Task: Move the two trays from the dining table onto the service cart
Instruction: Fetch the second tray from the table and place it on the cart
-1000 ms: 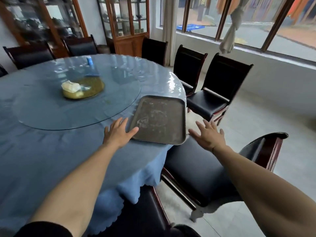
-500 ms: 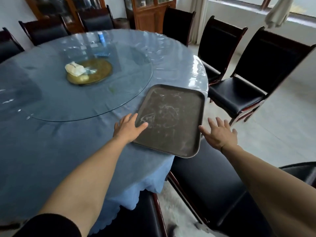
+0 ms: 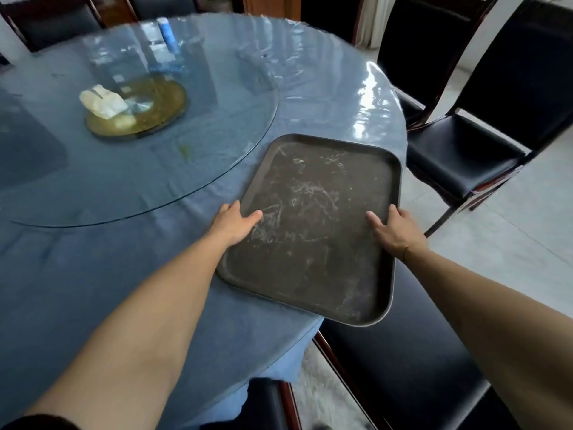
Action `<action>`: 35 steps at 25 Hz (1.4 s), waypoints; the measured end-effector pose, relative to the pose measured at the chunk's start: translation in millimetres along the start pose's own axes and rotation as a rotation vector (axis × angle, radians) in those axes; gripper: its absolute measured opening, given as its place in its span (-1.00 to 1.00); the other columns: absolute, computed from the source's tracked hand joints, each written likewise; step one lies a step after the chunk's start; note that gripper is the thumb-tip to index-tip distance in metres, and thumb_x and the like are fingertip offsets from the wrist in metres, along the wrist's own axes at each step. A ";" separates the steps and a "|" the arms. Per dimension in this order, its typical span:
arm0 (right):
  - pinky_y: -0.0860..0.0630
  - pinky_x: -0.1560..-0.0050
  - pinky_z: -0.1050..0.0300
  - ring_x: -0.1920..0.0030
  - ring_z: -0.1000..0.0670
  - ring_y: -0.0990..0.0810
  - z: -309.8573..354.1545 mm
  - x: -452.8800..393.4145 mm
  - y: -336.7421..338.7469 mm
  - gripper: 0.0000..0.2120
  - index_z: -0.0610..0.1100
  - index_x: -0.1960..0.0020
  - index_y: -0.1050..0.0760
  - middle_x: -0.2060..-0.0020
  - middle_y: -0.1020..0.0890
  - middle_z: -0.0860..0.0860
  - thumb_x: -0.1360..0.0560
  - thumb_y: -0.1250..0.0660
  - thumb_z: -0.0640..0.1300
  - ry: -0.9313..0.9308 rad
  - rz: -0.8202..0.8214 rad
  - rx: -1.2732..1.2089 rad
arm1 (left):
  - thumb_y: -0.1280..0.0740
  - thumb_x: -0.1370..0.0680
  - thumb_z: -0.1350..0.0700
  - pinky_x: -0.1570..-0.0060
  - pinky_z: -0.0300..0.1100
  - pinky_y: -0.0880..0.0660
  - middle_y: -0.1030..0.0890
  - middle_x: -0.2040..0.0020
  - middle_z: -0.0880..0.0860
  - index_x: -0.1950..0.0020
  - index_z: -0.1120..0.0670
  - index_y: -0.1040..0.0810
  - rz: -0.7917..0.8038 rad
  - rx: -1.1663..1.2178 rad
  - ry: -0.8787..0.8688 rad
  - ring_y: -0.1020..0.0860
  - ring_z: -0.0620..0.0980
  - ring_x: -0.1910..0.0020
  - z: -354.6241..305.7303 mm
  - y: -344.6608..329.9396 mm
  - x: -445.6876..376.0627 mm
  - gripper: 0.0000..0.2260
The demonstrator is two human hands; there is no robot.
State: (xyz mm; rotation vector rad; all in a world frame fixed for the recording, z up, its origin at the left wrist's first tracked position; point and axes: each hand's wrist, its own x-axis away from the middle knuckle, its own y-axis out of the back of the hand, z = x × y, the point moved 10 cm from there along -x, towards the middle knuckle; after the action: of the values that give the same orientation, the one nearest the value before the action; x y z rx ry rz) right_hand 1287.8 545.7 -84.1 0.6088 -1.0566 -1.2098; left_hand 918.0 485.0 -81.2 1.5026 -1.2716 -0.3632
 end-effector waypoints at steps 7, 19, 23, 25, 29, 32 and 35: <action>-0.31 -0.41 -0.12 -0.39 -0.29 -0.37 -26.9 -40.6 -9.0 -0.23 -0.30 -0.49 -0.24 -0.49 -0.23 -0.23 -0.57 -0.13 0.30 -0.258 -0.006 -0.402 | -0.15 -0.57 -0.34 -0.48 0.16 -0.18 -0.07 -0.61 0.21 -0.62 0.10 -0.11 0.027 0.122 0.147 -0.15 0.28 -0.55 -4.4 -11.1 -39.9 -0.23; -0.32 0.29 0.05 0.17 -0.04 -0.46 -29.2 -15.5 0.0 -0.28 -0.08 -0.11 -0.47 0.11 -0.52 -0.01 -0.39 -0.10 0.54 -0.521 0.272 -0.866 | 0.05 -0.43 -0.56 -0.48 0.29 -0.12 0.05 -0.66 0.02 -0.63 -0.16 0.07 0.279 0.327 0.322 -0.04 0.20 -0.60 -1.9 -16.2 -16.9 -0.13; -0.39 0.02 0.04 -0.07 -0.06 -0.49 -17.7 5.3 36.6 -0.33 -0.05 -0.24 -0.47 -0.14 -0.53 -0.01 -0.47 -0.09 0.47 -0.443 0.209 -0.909 | 0.02 -0.40 -0.58 -0.43 0.22 -0.26 -0.27 -0.58 0.11 -0.59 -0.06 -0.22 0.285 0.463 0.327 -0.30 0.18 -0.50 -5.7 2.0 10.9 -0.09; -0.42 0.03 0.10 -0.06 -0.04 -0.56 -9.8 21.5 62.0 -0.31 -0.05 -0.36 -0.43 -0.14 -0.59 0.00 -0.50 -0.08 0.44 -0.417 0.156 -0.922 | -0.03 -0.41 -0.55 -0.40 0.17 -0.31 -0.36 -0.53 0.15 -0.56 0.03 -0.30 0.216 0.548 0.327 -0.37 0.17 -0.45 -9.9 22.7 24.4 -0.10; -0.47 0.62 0.25 0.51 -0.01 -0.64 14.1 70.5 108.4 -0.36 -0.08 0.07 -0.57 0.48 -0.67 -0.02 -0.46 -0.10 0.48 -0.382 0.158 -0.978 | -0.02 -0.36 -0.59 -0.37 0.08 -0.34 -0.36 -0.53 0.15 -0.56 0.05 -0.30 0.211 0.583 0.286 -0.39 0.17 -0.45 -25.3 66.5 67.6 -0.03; -0.44 0.33 0.14 0.20 -0.06 -0.62 23.4 116.4 140.6 -0.24 -0.06 0.07 -0.59 0.17 -0.66 -0.04 -0.30 -0.11 0.61 -0.383 0.143 -0.933 | -0.02 -0.35 -0.61 -0.34 0.09 -0.37 -0.45 -0.46 0.13 -0.52 -0.02 -0.35 0.249 0.575 0.232 -0.43 0.16 -0.40 -37.8 99.7 106.7 -0.06; -0.38 0.27 0.10 0.20 -0.01 -0.51 28.5 168.5 167.2 -0.22 -0.04 0.11 -0.56 0.13 -0.56 0.00 -0.21 -0.14 0.66 -0.375 0.120 -0.942 | -0.05 -0.37 -0.59 0.02 -0.02 -0.46 -0.60 -0.08 0.14 -0.26 0.05 -0.51 0.275 0.588 0.181 -0.56 0.12 -0.06 -45.9 132.6 147.2 -0.17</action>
State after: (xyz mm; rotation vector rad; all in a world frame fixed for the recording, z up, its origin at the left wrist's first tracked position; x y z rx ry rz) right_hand 1336.6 438.4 124.0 -0.4175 -0.6818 -1.5656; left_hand 941.7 405.5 104.5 1.7590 -1.4860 0.3524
